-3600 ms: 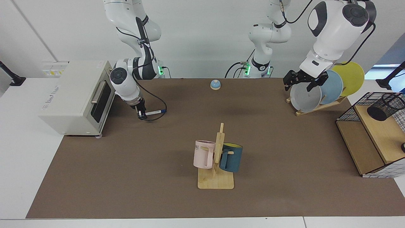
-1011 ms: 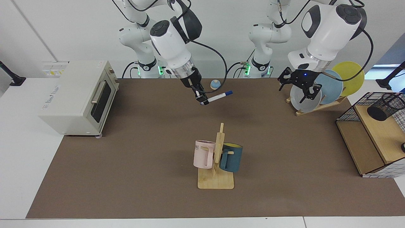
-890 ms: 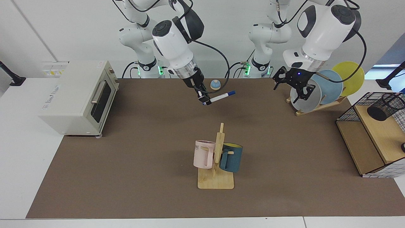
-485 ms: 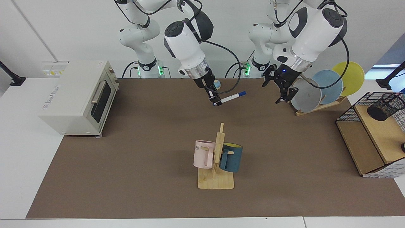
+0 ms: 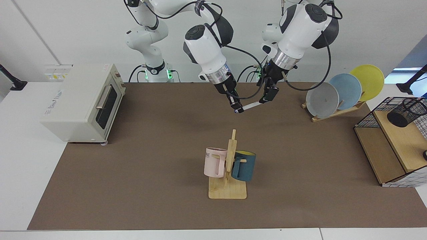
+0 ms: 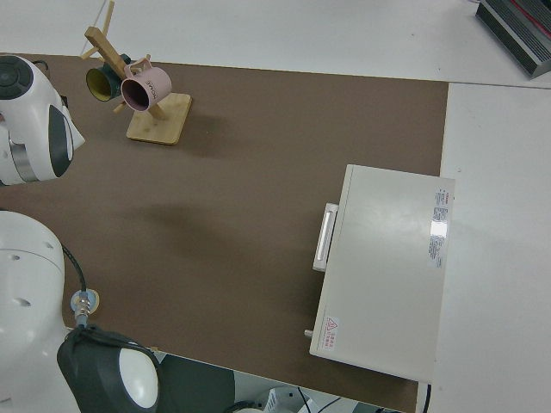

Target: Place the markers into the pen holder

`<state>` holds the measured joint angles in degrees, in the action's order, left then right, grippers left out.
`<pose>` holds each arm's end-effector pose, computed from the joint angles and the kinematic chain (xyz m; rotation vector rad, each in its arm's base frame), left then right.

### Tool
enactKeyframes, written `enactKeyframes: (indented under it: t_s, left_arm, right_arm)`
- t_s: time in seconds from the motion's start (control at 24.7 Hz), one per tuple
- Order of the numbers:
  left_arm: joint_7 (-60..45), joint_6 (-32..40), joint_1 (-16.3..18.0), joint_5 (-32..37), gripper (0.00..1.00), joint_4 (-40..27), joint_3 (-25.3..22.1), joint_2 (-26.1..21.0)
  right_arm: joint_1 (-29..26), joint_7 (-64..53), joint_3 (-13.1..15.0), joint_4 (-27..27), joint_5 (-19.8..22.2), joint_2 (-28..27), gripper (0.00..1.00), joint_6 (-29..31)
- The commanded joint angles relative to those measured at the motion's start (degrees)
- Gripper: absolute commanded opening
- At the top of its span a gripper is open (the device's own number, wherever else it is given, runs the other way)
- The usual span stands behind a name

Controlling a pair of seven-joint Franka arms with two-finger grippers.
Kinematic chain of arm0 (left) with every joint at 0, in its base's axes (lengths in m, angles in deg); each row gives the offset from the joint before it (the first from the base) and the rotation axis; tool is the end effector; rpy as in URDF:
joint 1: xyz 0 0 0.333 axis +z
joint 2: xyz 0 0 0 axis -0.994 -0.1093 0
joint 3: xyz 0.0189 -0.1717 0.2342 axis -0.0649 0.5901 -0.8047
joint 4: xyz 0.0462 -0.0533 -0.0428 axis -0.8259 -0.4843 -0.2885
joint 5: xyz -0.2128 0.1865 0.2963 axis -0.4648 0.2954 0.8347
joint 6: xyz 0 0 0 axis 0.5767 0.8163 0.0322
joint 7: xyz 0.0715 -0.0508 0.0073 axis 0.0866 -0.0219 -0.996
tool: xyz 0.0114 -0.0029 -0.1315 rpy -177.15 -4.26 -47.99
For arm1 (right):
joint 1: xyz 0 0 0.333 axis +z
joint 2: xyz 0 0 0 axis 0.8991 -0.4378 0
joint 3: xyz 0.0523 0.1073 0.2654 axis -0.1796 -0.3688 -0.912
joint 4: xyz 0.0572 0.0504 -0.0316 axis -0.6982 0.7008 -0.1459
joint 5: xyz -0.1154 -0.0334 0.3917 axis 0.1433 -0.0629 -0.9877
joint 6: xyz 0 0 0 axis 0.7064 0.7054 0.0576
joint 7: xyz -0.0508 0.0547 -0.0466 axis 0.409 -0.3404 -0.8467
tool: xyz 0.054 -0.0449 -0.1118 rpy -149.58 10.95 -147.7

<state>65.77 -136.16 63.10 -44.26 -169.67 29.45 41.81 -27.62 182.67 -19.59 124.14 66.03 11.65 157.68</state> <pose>0.5180 -0.2282 0.5074 1.9785 -2.1664 0.3134 0.5498 0.4050 0.4513 -1.9425 1.7833 0.2657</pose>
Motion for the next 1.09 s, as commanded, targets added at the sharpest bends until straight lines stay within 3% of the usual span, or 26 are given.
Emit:
enactKeyframes:
  t_s: [0.0, 0.53, 0.81, 0.93, 1.05]
  left_arm:
    - [2.52, -2.46, -1.53, -1.03, 1.0, -3.31, -0.89, 2.43]
    - [-8.36, -4.4, -1.53, 1.24, 0.93, -3.75, -0.45, 1.73]
    - [-14.8, -4.92, -1.44, 3.98, 0.93, -2.96, -0.28, 1.29]
    - [-14.62, -5.45, -1.61, 4.24, 0.69, -3.22, -0.1, 1.29]
    - [-14.62, -5.45, -1.53, 5.03, 0.62, -3.39, 0.87, 1.46]
  right_arm:
    - [0.14, 1.09, 0.24, -1.13, -0.36, -0.79, 0.0, 0.76]
    - [0.23, 0.91, 0.42, -1.13, 0.35, -0.79, 0.0, 0.76]
    - [-0.12, 1.0, 0.42, -0.69, 5.09, 0.08, 0.0, -1.17]
    - [-0.21, 0.91, 0.59, -0.77, 5.09, 0.17, 0.0, -1.43]
    - [-0.38, 0.83, 0.94, -0.77, 5.09, 1.14, 0.0, -2.74]
